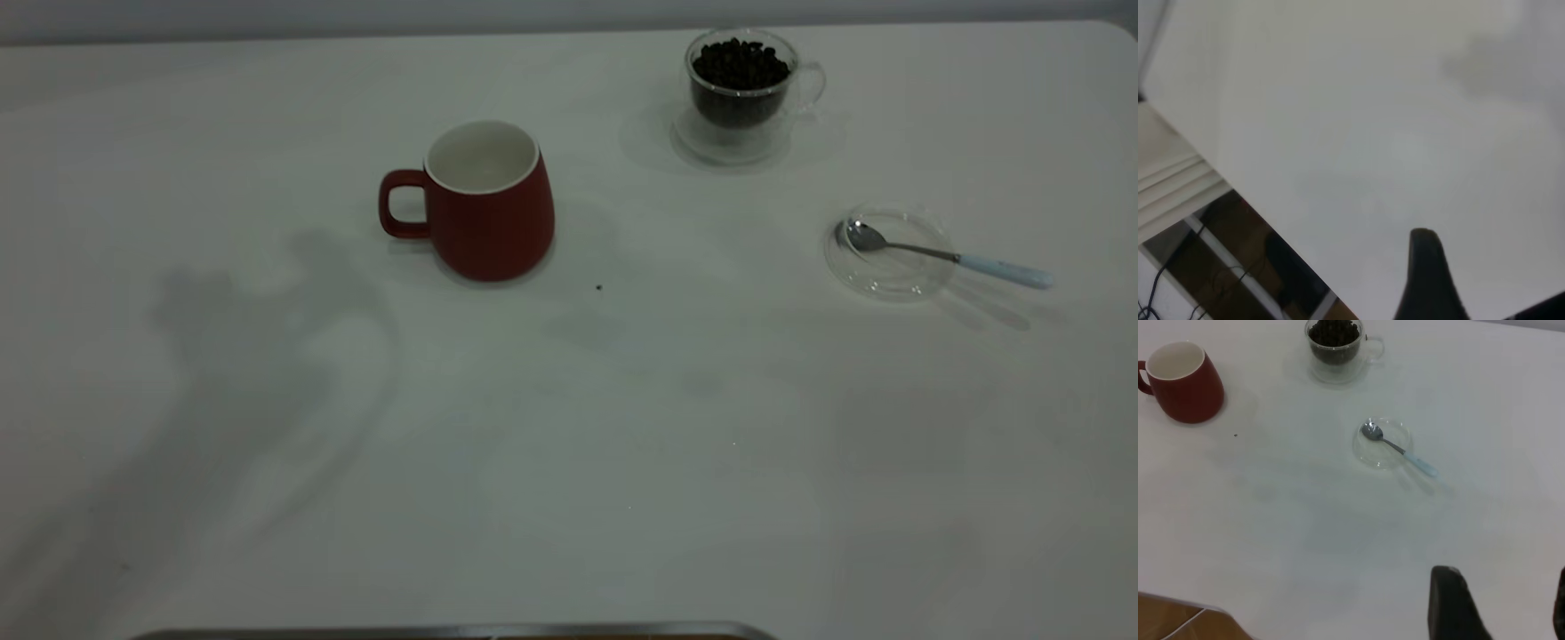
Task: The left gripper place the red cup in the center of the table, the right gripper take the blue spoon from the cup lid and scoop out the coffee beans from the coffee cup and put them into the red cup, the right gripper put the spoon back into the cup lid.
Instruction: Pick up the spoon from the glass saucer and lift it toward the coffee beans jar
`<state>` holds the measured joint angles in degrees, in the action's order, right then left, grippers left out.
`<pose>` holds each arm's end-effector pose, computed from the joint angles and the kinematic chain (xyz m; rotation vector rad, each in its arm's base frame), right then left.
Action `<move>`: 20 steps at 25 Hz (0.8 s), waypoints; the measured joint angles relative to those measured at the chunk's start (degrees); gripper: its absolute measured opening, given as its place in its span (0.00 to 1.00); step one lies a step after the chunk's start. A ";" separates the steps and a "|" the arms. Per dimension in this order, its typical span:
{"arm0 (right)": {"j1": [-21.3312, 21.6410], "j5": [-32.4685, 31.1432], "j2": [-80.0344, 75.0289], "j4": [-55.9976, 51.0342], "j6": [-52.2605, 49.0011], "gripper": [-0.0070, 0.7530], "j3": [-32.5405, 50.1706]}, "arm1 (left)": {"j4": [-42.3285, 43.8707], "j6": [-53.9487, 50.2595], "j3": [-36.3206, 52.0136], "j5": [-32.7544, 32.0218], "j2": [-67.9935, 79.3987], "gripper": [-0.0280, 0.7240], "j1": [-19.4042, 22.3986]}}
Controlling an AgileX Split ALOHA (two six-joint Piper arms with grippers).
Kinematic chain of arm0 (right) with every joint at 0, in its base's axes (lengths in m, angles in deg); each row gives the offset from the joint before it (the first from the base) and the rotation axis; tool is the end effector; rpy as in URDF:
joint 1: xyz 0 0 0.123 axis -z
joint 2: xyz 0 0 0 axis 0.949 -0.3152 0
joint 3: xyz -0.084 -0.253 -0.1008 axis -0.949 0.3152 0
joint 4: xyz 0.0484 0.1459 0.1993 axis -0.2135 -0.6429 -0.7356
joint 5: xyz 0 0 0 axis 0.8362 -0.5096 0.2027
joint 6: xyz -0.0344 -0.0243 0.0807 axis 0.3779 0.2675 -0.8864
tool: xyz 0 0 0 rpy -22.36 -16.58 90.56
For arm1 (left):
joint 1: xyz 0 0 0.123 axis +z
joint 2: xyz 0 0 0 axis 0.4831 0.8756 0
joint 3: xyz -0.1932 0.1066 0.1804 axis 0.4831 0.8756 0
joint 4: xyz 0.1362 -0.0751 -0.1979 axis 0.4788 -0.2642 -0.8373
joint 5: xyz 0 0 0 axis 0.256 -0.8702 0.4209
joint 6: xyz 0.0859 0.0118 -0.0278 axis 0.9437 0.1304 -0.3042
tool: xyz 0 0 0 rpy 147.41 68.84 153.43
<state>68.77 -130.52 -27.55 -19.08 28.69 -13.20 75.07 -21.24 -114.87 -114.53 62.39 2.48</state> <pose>-0.0068 0.0021 0.2650 -0.1044 2.1099 0.0370 0.3194 -0.1195 0.3264 1.1378 2.4827 0.5482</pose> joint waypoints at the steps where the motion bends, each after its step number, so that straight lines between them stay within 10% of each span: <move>1: 0.00 0.00 0.00 0.00 0.00 0.54 0.00 | -0.07 -1.14 0.00 0.00 -2.40 0.81 0.00; 20: 0.00 0.00 0.00 0.00 0.00 0.54 0.00 | -17.85 -13.35 18.67 0.00 -55.06 0.81 0.00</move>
<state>68.77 -130.52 -27.55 -19.08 28.69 -13.20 57.22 -34.59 -96.20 -114.53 7.33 2.48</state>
